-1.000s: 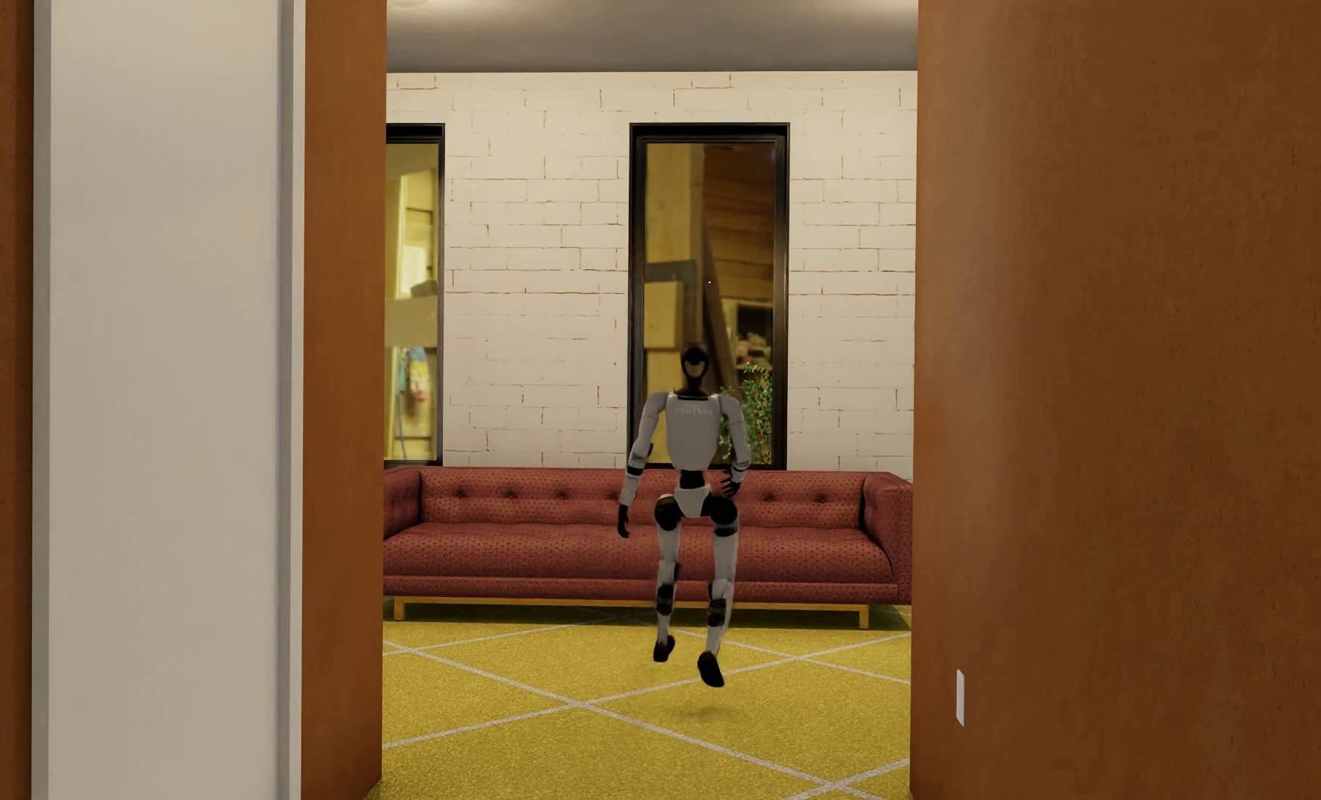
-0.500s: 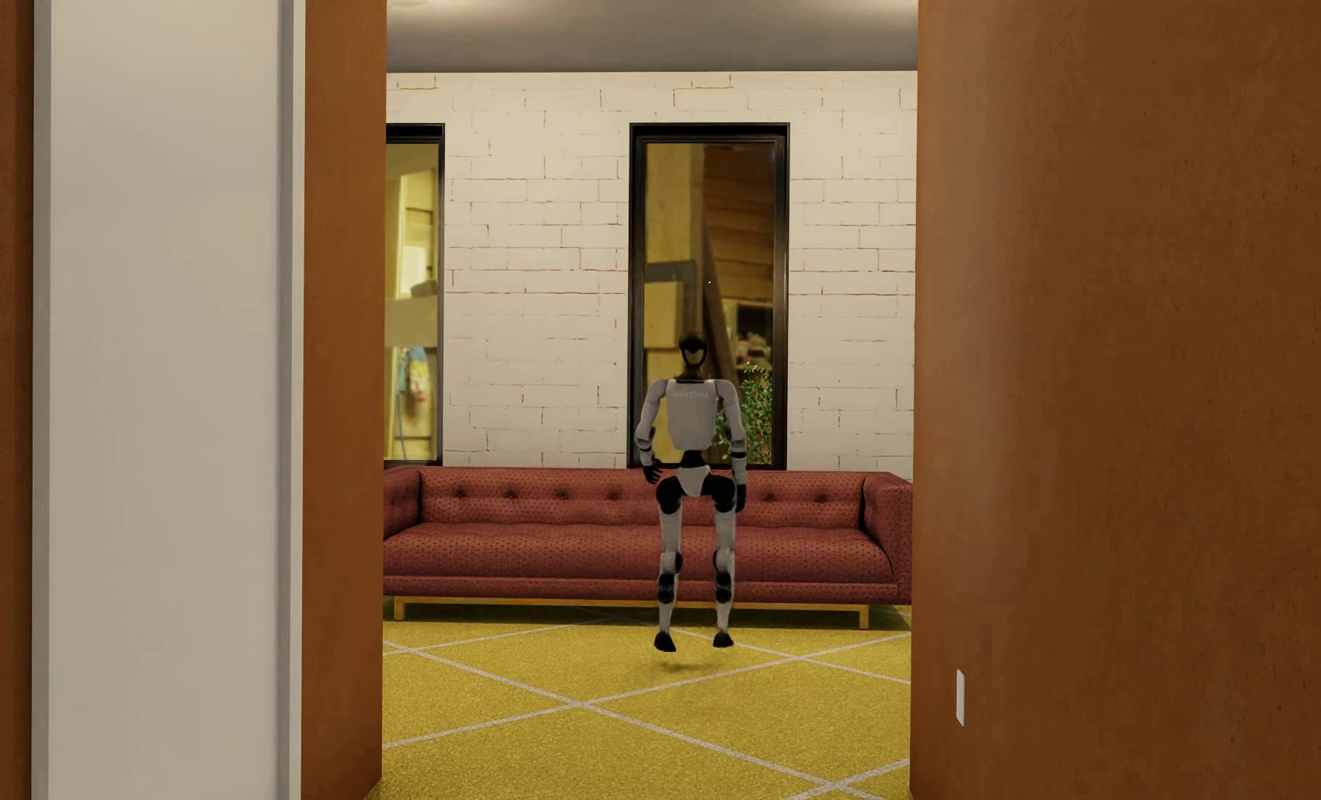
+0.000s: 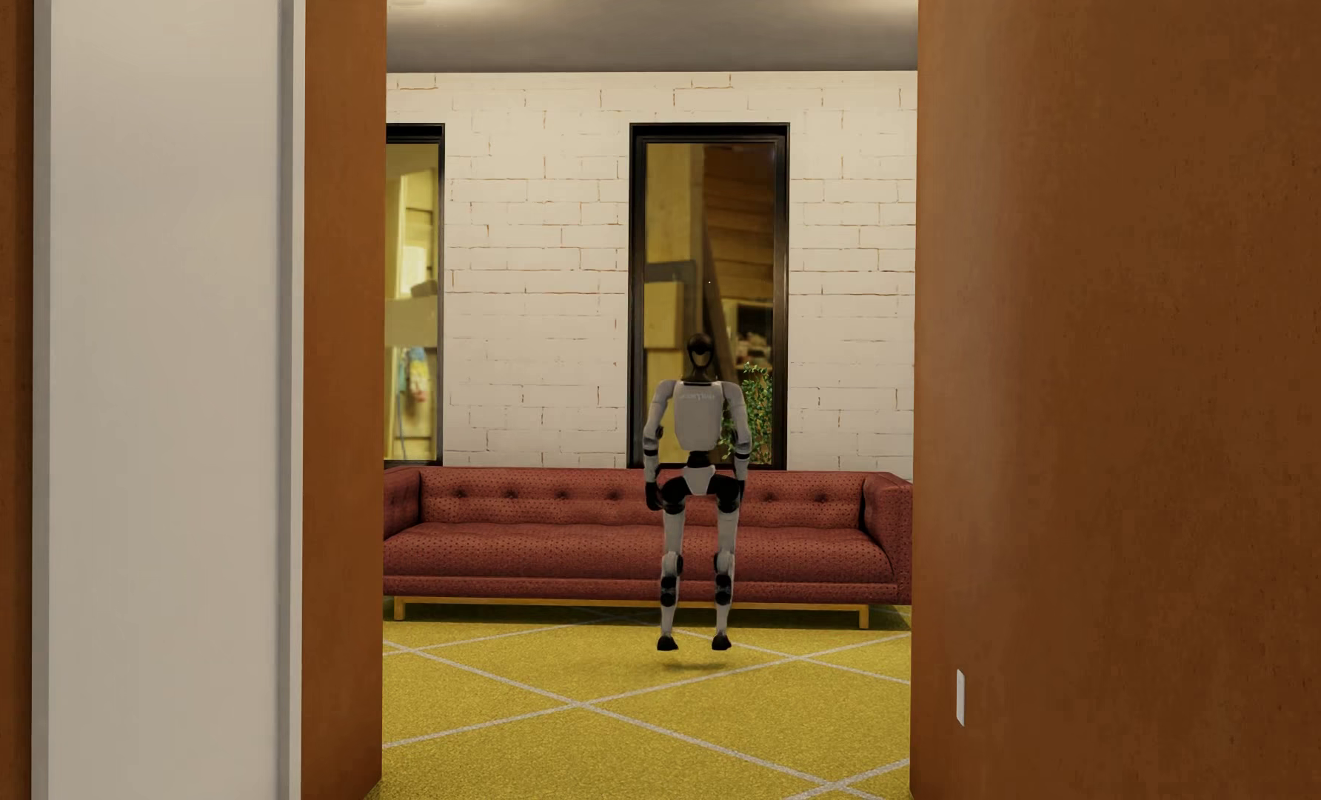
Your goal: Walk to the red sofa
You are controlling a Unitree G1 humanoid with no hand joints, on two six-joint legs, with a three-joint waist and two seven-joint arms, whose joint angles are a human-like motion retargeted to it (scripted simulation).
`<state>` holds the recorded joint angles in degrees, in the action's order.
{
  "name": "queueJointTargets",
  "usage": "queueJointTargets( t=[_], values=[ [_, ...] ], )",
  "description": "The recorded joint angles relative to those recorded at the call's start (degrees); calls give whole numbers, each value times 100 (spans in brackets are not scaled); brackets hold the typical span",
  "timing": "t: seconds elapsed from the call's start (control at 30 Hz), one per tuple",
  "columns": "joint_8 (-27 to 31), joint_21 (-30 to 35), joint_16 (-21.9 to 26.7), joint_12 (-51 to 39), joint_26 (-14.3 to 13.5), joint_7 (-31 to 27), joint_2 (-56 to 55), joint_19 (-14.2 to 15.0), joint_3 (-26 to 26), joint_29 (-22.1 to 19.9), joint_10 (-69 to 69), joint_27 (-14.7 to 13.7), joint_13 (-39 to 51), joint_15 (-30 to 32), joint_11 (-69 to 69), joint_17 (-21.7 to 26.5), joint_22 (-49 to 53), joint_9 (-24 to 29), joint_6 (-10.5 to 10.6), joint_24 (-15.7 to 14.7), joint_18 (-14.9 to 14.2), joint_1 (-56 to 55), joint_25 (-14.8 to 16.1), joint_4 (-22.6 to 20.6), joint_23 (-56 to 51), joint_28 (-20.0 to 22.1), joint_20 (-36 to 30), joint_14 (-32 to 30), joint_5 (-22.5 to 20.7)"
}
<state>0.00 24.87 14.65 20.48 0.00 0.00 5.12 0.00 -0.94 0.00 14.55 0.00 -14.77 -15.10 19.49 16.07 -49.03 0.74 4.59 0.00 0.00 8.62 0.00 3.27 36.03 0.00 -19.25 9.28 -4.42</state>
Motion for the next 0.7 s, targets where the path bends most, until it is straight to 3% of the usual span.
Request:
queueJointTargets(
  t=[0.47, 0.7],
  values=[
    [0, -11, -85, -404, 0, 0, 85, 0, -16, 0, -135, 0, -65, 34, -151, 22, 820, 28, -9, 0, 0, 165, 0, -42, 834, 0, -101, 270, 76],
    [0, -29, -166, -336, 0, 0, 129, 0, -14, 0, -162, 0, -111, -26, -156, -23, 587, 32, 4, 0, 0, 232, 0, -42, 839, 0, -48, 285, 75]
  ],
)
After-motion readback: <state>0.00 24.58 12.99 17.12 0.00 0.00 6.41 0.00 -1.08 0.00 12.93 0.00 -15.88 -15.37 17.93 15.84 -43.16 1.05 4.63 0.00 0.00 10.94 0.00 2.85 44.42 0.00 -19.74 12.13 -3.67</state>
